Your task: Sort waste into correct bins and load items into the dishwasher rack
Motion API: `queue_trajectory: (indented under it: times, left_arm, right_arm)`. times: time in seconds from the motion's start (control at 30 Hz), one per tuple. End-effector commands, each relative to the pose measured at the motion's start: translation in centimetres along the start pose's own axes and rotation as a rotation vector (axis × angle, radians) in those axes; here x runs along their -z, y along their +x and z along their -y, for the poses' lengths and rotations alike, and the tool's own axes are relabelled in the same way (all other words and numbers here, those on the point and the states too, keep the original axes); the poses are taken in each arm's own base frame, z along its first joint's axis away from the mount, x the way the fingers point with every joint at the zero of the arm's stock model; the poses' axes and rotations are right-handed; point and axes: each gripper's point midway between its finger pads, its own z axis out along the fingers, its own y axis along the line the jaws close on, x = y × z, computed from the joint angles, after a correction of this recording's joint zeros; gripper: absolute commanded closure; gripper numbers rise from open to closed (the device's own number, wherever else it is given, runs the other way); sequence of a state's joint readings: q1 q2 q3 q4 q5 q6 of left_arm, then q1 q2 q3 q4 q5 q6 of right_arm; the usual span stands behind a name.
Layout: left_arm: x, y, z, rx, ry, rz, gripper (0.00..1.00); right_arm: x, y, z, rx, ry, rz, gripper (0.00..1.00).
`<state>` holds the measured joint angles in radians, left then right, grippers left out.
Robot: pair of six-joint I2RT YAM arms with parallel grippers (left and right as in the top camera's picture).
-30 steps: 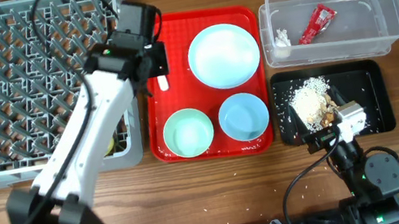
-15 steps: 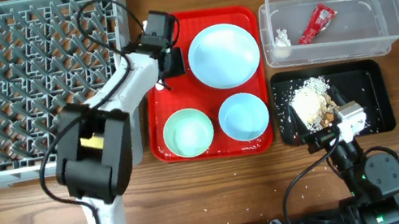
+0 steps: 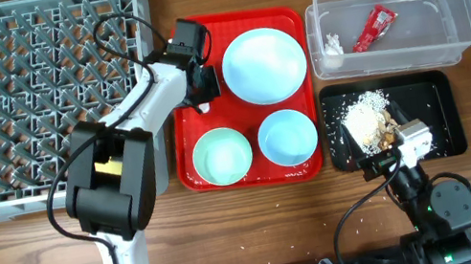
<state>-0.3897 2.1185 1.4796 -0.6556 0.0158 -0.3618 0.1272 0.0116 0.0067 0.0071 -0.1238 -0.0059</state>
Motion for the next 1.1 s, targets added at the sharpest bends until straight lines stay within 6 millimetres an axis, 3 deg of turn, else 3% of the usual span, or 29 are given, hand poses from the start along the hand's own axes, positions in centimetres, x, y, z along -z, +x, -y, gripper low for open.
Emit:
queue_trajectory:
  times: [0.0, 0.13, 0.27, 0.33, 0.37, 0.47, 0.53, 0.6, 0.63, 0.67, 0.77, 0.83, 0.9, 0.97, 1.03, 1.07]
  left_arm:
    - [1.1, 0.9, 1.0, 0.011, 0.069, -0.032, 0.82]
    - [7.8, -1.8, 1.9, -0.018, 0.113, 0.123, 0.81]
    - [12.6, -3.1, -0.3, -0.008, 0.003, 0.251, 0.79]
    - [14.5, -3.3, -2.6, -0.034, -0.119, 0.296, 0.78]
    - [16.1, -3.3, -5.3, -0.031, -0.271, 0.335, 0.77]
    - [18.1, -3.2, -9.8, -0.022, -0.519, 0.362, 0.75]
    - [17.8, -2.7, -11.7, -0.025, -0.548, 0.306, 0.75]
    - [16.6, -2.5, -12.0, 0.002, -0.477, 0.262, 0.77]
    - [15.7, -2.3, -11.0, 0.003, -0.378, 0.229, 0.76]
    - [15.3, -2.1, -9.6, 0.0, -0.293, 0.21, 0.64]
    - [14.5, -1.7, -2.7, -0.058, 0.018, 0.187, 0.56]
    - [13.8, -1.6, -1.2, -0.099, 0.004, 0.199, 0.75]
    - [12.4, -1.5, -2.1, -0.109, -0.09, 0.187, 0.86]
    - [9.1, -0.9, -3.9, -0.095, -0.164, 0.115, 0.91]
    - [5.5, -0.5, -7.2, -0.028, -0.189, 0.023, 0.92]
    - [4.8, -0.5, -8.9, 0.011, -0.196, 0.0, 0.93]
  right_arm:
    - [0.0, -0.2, -0.1, 0.015, -0.006, 0.009, 0.0]
    - [0.0, -0.2, -0.1, 0.015, -0.006, 0.009, 0.0]
    - [0.0, -0.2, -0.1, 0.015, -0.006, 0.009, 0.0]
    - [0.0, -0.2, -0.1, 0.015, -0.006, 0.009, 0.0]
    - [0.0, -0.2, -0.1, 0.015, -0.006, 0.009, 0.0]
    - [0.0, -0.2, -0.1, 0.015, -0.006, 0.009, 0.01]
    - [0.0, -0.2, -0.1, 0.015, -0.006, 0.009, 0.0]
    - [0.0, -0.2, -0.1, 0.015, -0.006, 0.009, 0.0]
    - [0.0, -0.2, -0.1, 0.015, -0.006, 0.009, 0.0]
    - [0.0, -0.2, -0.1, 0.015, -0.006, 0.009, 0.0]
    - [0.0, -0.2, -0.1, 0.015, -0.006, 0.009, 0.0]
    - [0.0, -0.2, -0.1, 0.015, -0.006, 0.009, 0.0]
    - [0.0, -0.2, -0.1, 0.015, -0.006, 0.009, 0.0]
    - [0.0, -0.2, -0.1, 0.015, -0.006, 0.009, 0.0]
    - [0.0, -0.2, -0.1, 0.015, -0.006, 0.009, 0.0]
    - [0.0, -0.2, -0.1, 0.015, -0.006, 0.009, 0.0]
